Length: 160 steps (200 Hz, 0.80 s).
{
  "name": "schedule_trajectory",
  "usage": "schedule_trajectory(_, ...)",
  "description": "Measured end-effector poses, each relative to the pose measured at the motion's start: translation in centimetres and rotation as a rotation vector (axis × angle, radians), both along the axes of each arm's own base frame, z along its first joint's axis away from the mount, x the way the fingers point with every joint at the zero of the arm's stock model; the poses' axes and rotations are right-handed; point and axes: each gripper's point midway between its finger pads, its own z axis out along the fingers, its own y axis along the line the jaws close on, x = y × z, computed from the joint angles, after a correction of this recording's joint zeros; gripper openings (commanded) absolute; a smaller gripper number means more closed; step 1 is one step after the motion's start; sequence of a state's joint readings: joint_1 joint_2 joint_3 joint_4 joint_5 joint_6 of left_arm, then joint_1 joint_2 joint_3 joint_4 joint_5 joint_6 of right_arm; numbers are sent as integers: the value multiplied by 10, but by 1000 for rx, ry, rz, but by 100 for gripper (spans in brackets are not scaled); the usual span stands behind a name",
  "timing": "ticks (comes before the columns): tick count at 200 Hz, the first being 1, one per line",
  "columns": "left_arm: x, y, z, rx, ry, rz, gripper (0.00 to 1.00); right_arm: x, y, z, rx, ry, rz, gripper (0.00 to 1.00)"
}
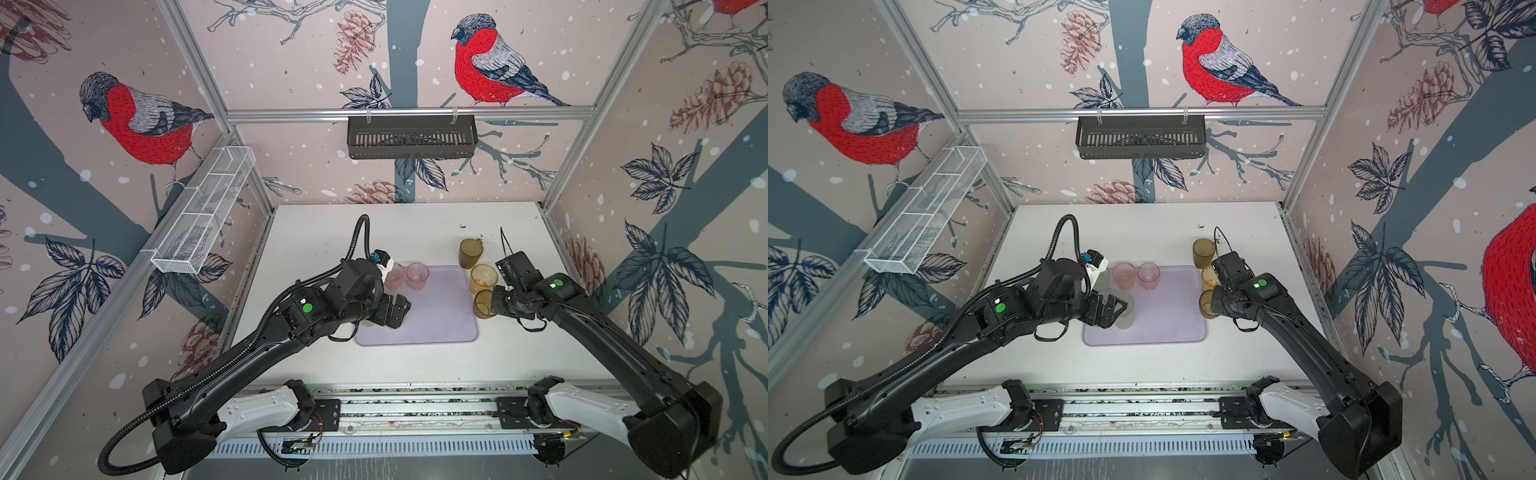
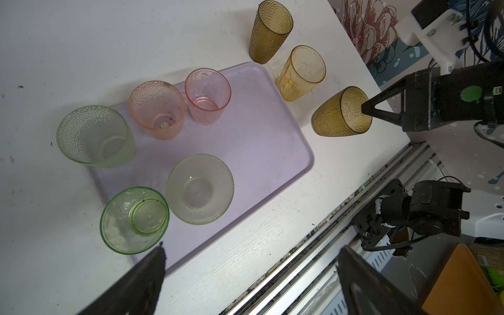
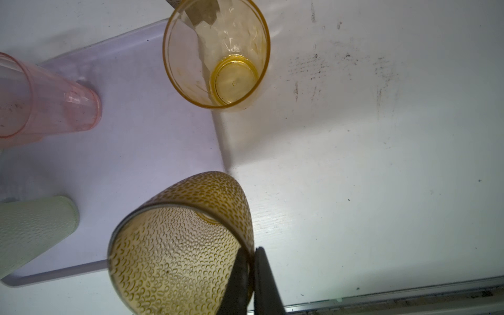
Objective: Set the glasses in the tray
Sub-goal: 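Lift the short amber cup with the right gripper, then carry the short amber cup with the right gripper onto the tray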
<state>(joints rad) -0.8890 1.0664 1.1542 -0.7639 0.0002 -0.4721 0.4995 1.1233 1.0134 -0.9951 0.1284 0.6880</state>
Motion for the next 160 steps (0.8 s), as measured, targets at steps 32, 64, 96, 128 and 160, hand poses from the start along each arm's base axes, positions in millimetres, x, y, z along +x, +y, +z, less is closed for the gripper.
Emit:
schedule_trajectory(32,-2,3,2,-14,1,8,98,-3,15,7,-7,-1,29,0)
schedule_trajectory(64,-3,7,6,-29,-2,22,98,-3,29,11,-21,6,64,0)
schedule_trajectory(96,-4,12,11,-47,-6,41,97,1,47,17,-20,-1,96,0)
schedule_trajectory(128,-6,16,12,-65,0,59,98,8,66,16,-42,11,137,0)
schedule_trajectory(160,-8,19,12,-80,7,74,97,15,82,17,-59,10,167,0)
